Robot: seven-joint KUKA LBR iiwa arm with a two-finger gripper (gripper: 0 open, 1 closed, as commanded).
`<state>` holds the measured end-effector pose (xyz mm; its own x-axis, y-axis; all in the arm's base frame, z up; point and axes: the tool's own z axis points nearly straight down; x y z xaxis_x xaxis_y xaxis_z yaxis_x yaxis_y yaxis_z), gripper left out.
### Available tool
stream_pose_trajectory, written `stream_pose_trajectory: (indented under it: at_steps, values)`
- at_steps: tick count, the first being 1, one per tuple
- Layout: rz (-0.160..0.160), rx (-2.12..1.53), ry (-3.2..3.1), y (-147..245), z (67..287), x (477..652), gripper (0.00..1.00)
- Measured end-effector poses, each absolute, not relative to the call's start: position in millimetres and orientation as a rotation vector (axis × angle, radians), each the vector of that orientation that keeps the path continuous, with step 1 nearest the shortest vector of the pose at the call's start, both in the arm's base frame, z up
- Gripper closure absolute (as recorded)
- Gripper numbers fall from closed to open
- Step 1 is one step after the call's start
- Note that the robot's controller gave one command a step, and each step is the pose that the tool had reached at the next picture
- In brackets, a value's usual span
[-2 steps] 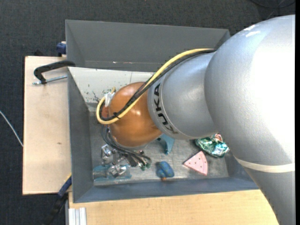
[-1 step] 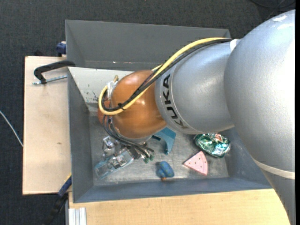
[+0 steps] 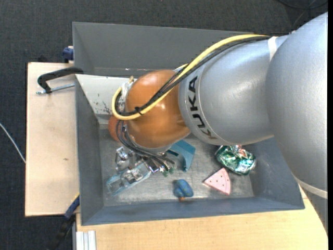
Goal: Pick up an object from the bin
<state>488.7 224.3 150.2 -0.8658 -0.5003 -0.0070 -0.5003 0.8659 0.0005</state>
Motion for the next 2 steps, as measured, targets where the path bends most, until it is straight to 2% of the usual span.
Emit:
stream_pose_trajectory:
  at_steps: [1,2]
  values:
    - [0.003,-0.813,3.033,226,143,489.1,1.0]
    - [0.004,-0.811,3.027,226,182,490.3,1.0]
